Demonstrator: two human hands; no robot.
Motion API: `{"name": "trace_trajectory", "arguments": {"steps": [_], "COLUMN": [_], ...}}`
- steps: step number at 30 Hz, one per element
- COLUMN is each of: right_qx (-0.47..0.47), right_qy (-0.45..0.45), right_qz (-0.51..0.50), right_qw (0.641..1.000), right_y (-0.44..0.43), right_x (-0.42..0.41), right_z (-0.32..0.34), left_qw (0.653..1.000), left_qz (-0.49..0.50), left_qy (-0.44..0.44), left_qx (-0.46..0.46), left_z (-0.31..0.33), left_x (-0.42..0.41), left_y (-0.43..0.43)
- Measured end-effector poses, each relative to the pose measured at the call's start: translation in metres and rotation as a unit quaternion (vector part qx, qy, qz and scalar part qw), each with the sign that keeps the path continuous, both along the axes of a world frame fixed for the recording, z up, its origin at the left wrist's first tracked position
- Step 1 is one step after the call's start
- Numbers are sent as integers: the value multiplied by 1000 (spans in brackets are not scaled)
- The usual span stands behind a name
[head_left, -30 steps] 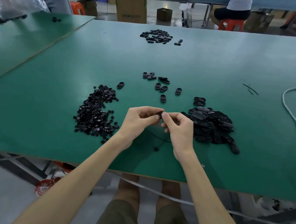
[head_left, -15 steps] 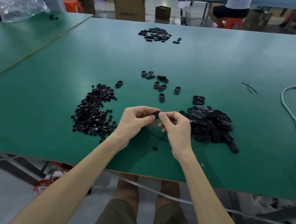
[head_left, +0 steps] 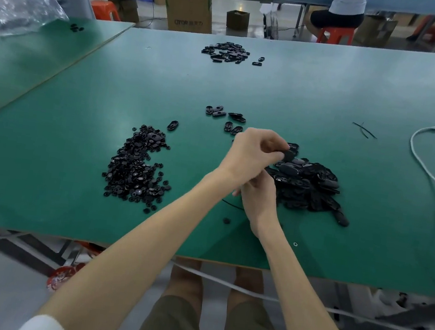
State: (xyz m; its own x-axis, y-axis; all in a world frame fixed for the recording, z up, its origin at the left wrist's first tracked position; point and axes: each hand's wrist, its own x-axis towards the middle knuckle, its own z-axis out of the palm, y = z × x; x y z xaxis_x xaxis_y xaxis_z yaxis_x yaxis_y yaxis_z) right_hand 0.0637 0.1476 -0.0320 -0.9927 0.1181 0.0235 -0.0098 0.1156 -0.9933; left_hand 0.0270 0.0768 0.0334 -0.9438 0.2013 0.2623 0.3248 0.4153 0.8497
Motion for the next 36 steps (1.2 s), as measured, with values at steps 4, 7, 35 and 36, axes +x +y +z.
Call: {"name": "trace_trajectory", "arguments": {"steps": [4, 7, 35, 36], "right_qx": [-60, -45, -60, -53], "right_qy": [-14, 3, 44, 43], "right_qz": [8, 3, 12, 20], "right_qw": [998, 999, 997, 997], "right_y": [1, 1, 1, 1], "right_x": [2, 4, 5, 5], "right_z": [1, -1, -2, -2], "left_qw": [996, 996, 984, 984], "left_qz": [-29, 25, 30, 25], "left_qy": [-10, -7, -134, -138], "left_qx": [-84, -86, 111, 109], "left_z": [-5, -12, -33, -32], "left_x": [-7, -12, 15, 17], "left_y": [18, 10, -94, -97]}}
